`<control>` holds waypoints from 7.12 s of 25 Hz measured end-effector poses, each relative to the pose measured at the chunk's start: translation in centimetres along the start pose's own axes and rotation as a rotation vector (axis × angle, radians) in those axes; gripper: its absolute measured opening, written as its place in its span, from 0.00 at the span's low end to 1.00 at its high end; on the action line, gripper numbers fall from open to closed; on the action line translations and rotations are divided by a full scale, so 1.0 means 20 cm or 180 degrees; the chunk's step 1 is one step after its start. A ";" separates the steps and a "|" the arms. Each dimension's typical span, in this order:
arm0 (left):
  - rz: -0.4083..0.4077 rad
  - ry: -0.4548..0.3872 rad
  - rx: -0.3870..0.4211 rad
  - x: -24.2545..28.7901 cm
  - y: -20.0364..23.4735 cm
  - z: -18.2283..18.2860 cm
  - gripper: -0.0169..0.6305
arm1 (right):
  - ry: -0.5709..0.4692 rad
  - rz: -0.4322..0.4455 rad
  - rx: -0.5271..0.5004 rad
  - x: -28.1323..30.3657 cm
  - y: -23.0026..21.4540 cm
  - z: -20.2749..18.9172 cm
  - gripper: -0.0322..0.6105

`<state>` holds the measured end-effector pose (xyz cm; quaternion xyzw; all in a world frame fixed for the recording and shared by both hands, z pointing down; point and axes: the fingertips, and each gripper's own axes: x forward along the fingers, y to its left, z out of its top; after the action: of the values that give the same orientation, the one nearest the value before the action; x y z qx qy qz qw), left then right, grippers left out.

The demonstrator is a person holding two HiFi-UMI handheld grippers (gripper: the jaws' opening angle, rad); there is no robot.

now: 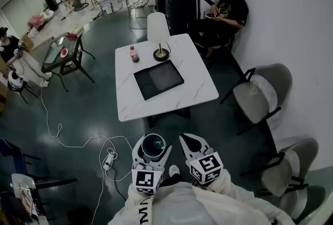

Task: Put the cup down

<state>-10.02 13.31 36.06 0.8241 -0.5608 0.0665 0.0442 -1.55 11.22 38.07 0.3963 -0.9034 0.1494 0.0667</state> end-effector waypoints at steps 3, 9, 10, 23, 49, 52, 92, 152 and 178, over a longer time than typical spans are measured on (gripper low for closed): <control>-0.0017 -0.0038 -0.0017 0.04 0.08 0.01 0.65 | -0.0034 -0.0020 -0.0050 0.08 0.00 0.05 0.06; -0.0031 -0.0065 0.0034 0.11 0.20 0.02 0.65 | -0.0055 -0.0029 -0.0058 0.22 0.00 0.08 0.06; -0.0020 -0.0065 0.0036 0.12 0.22 0.03 0.65 | -0.0053 -0.0021 -0.0062 0.24 0.00 0.09 0.06; 0.0065 -0.0078 0.0061 0.19 0.31 0.05 0.65 | -0.0099 0.0015 -0.0081 0.34 -0.06 0.14 0.06; 0.0097 0.0119 0.0077 0.61 0.49 0.00 0.65 | -0.0037 0.0096 -0.0033 0.72 -0.35 0.22 0.06; 0.0106 0.0138 0.0061 0.68 0.52 0.00 0.65 | -0.0008 0.0096 -0.0017 0.77 -0.40 0.22 0.06; 0.0127 0.0333 0.0006 1.70 0.97 -0.15 0.65 | 0.0243 0.0033 0.0048 1.59 -1.13 0.25 0.06; -0.0230 0.0445 0.0184 2.56 0.97 -0.60 0.65 | 0.0409 -0.0287 0.0258 2.03 -1.76 -0.09 0.06; -0.0532 0.0563 0.0186 2.72 0.88 -0.78 0.65 | 0.0384 -0.0457 0.0404 2.12 -1.95 -0.21 0.06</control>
<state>-7.66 -40.88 60.14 0.8598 -0.4819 0.1513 0.0749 -1.53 -41.92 60.63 0.4538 -0.8558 0.2246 0.1062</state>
